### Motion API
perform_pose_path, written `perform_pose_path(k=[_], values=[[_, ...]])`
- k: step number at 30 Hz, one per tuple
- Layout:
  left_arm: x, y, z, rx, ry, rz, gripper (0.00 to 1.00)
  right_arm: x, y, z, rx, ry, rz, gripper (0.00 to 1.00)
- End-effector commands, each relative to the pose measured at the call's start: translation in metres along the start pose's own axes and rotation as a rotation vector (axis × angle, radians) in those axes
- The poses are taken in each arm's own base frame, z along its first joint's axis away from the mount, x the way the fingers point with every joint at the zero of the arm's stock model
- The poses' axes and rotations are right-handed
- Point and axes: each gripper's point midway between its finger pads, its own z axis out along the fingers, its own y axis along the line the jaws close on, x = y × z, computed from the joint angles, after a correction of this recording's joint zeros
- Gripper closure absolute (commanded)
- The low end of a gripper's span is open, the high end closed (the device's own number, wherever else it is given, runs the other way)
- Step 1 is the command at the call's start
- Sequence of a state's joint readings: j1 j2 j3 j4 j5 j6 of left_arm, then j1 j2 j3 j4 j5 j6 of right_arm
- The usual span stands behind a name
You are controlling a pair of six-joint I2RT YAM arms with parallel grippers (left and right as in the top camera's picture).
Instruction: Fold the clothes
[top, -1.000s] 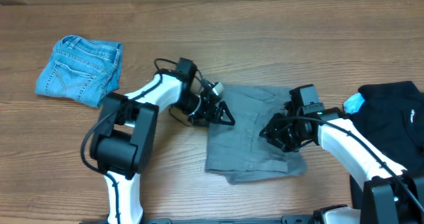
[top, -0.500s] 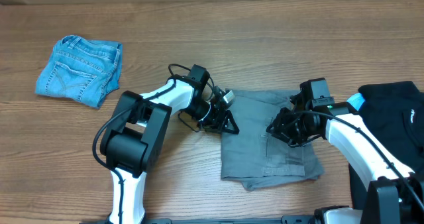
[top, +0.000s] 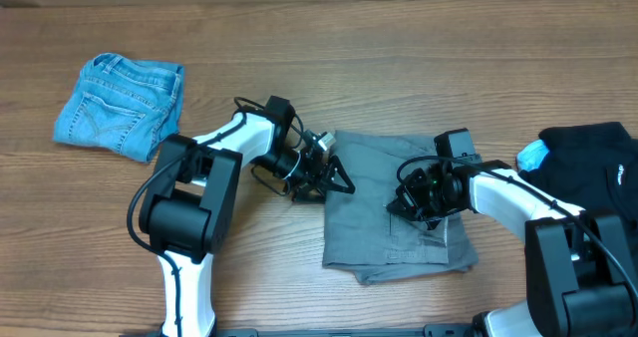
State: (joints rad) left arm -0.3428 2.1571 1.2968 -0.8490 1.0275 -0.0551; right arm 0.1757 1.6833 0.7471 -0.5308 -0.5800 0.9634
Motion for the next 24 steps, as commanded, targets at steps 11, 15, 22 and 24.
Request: perform_pose_path(k=[11, 15, 22, 24], values=[[-0.001, 0.034, 0.057, -0.28, 0.005, -0.063, 0.41, 0.005, -0.028, 0.02, 0.082, 0.047, 0.077, 0.96], [0.0, 0.033, 0.058, -0.278, 0.007, -0.061, 0.69, 0.006, -0.029, 0.019, 0.084, 0.051, 0.049, 0.96], [-0.016, 0.025, 0.024, -0.274, -0.072, -0.019, 0.83, 0.017, -0.025, 0.005, 0.075, 0.057, -0.018, 0.96], [-0.032, 0.016, -0.012, -0.276, -0.171, 0.018, 0.96, 0.023, -0.017, -0.01, 0.046, 0.04, -0.074, 0.96]])
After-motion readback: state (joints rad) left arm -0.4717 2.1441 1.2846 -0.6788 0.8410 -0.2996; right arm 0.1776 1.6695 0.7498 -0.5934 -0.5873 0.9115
